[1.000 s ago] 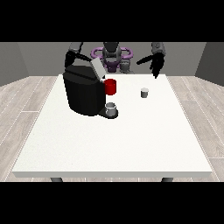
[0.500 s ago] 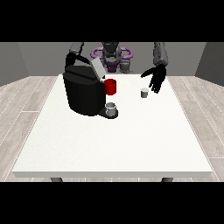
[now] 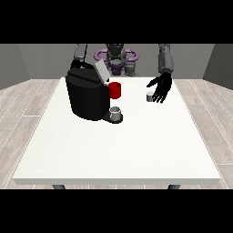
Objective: Insert the coffee pod into the coffee machine and close the lid
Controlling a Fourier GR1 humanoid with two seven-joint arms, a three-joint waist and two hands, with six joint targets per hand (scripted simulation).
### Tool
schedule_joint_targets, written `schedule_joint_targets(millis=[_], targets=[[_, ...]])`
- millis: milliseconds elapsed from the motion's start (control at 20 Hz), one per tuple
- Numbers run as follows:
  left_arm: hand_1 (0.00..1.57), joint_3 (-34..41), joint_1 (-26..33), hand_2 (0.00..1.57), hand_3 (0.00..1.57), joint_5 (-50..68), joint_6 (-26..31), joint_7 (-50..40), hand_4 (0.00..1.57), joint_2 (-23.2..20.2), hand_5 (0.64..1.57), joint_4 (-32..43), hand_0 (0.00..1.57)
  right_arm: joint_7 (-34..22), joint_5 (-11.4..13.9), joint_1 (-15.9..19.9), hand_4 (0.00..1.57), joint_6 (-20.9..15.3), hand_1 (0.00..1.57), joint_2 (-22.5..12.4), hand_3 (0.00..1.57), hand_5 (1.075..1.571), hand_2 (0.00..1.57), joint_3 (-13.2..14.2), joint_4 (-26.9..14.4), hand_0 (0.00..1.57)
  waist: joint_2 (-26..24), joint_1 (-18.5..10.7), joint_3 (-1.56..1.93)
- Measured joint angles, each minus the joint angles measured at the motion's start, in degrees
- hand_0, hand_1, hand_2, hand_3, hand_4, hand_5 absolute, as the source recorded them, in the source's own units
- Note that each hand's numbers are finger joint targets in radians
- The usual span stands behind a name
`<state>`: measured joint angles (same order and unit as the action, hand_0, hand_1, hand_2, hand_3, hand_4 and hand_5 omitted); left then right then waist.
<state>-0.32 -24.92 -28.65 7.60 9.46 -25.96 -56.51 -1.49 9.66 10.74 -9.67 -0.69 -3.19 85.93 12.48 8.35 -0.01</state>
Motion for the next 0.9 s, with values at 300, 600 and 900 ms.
schedule_joint_targets(millis=[300,600,900], targets=[[0.94,-3.0,-2.6,1.04,0.87,-7.2,-6.5,1.3,0.43,2.4,1.571,3.0,0.94,0.8,-0.2,1.7,0.00,-0.3,0.00,0.1,0.00,1.571,0.00,0.0,-3.5,0.00,0.5,-0.3,0.01],[0.91,-6.2,-3.9,1.04,0.89,-13.6,-7.1,1.9,0.33,1.4,1.571,6.8,0.91,0.2,0.0,3.6,0.00,0.6,0.00,-0.8,0.00,1.571,0.00,0.7,-5.9,0.00,0.6,-0.6,0.02],[0.76,-8.2,-5.6,0.98,0.86,-18.0,-4.5,1.3,0.40,1.1,1.571,9.9,0.76,3.0,-1.3,3.1,0.00,1.0,0.00,-0.5,0.00,1.571,0.00,1.6,-10.0,0.00,-0.7,-1.1,0.04]])
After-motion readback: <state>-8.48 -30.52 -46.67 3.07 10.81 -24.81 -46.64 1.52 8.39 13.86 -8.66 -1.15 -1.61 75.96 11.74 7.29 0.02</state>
